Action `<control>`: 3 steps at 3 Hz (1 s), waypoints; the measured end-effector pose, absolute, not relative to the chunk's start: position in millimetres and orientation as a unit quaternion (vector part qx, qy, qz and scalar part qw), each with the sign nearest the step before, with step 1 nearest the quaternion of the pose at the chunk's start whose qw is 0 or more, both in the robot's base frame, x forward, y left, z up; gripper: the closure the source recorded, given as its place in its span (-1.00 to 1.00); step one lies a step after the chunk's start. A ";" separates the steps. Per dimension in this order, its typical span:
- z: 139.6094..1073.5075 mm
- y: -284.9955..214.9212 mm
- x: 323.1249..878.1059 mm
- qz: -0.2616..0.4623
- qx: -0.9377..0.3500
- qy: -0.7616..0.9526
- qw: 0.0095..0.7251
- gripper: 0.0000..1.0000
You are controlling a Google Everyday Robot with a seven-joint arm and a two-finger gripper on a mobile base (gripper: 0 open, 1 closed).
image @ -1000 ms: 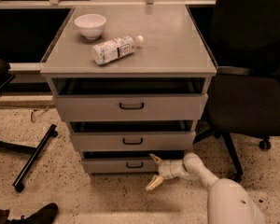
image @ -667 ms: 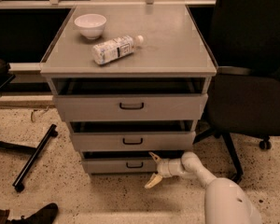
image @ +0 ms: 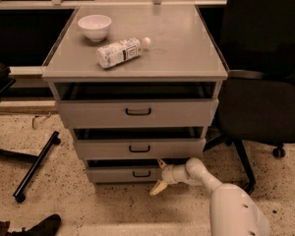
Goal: Open bottom drawer
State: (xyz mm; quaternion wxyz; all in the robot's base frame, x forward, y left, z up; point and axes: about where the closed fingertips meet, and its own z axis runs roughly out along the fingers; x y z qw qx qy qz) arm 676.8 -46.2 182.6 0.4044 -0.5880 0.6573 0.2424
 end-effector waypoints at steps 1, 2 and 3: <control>178.8 -48.3 675.1 0.246 -0.583 0.666 0.394 -1.00; 181.4 -48.3 675.1 0.246 -0.583 0.666 0.394 -1.00; 180.3 -49.7 671.2 0.251 -0.582 0.673 0.382 -1.00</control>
Offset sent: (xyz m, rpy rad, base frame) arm -0.0304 -0.0282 -0.0965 -0.1266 0.4093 -0.0483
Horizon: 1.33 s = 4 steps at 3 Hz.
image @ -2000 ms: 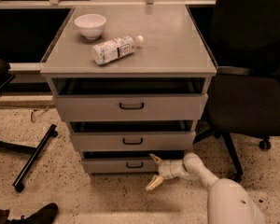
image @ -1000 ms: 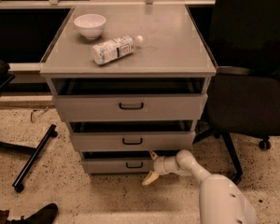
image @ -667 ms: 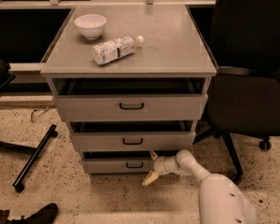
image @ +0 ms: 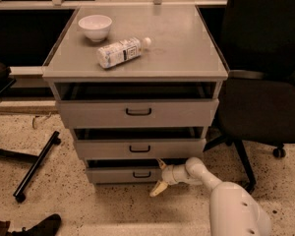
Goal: Open bottom drawer
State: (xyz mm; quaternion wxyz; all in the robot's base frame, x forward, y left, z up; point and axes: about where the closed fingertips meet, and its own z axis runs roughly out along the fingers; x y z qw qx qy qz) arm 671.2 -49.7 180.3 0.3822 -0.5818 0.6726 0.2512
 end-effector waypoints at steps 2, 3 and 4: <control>184.5 -47.5 660.9 0.261 -0.585 0.674 0.369 -1.00; 186.1 -48.8 649.3 0.276 -0.576 0.683 0.353 -1.00; 186.1 -48.7 649.3 0.276 -0.576 0.683 0.353 -1.00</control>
Offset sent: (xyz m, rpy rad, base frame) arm -0.1102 -0.0175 -0.0613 -0.0102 0.5032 -0.0242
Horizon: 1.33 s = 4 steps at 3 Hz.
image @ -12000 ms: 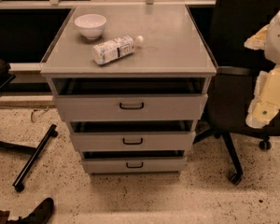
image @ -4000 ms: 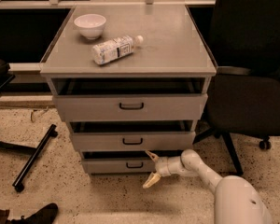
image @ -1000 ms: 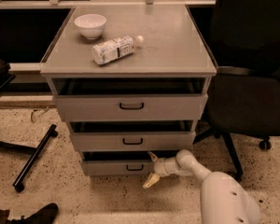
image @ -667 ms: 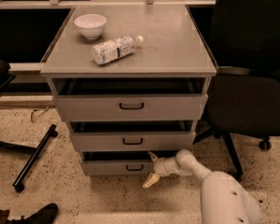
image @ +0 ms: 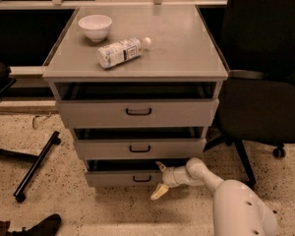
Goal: Open bottom drawer
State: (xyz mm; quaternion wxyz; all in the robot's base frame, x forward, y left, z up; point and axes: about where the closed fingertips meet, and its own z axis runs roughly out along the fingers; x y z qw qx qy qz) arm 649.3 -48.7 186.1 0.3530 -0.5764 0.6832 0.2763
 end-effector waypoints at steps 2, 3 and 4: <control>186.1 -52.4 637.5 0.258 -0.589 0.695 0.322 -1.00; 200.2 -61.6 625.7 0.235 -0.575 0.721 0.309 -1.00; 215.0 -72.3 601.3 0.219 -0.536 0.752 0.316 -1.00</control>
Offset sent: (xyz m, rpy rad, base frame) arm -0.0483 0.0029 -0.0006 -0.1587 0.0782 0.0183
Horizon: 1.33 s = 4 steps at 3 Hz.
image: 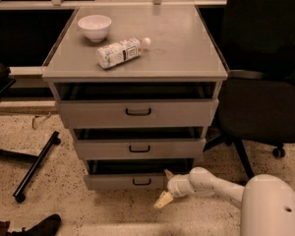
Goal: Open bottom drawer
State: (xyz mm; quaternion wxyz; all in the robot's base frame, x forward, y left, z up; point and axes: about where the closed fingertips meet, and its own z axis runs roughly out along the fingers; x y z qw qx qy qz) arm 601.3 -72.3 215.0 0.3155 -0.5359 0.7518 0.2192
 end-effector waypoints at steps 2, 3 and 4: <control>209.9 -55.8 545.6 0.242 -0.531 0.752 0.305 -1.00; 220.6 -51.9 553.7 0.224 -0.543 0.747 0.312 -1.00; 240.8 -52.1 575.2 0.189 -0.562 0.730 0.341 -1.00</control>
Offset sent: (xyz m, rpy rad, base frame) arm -0.0402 0.0101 -0.0019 0.0197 0.0267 -0.0003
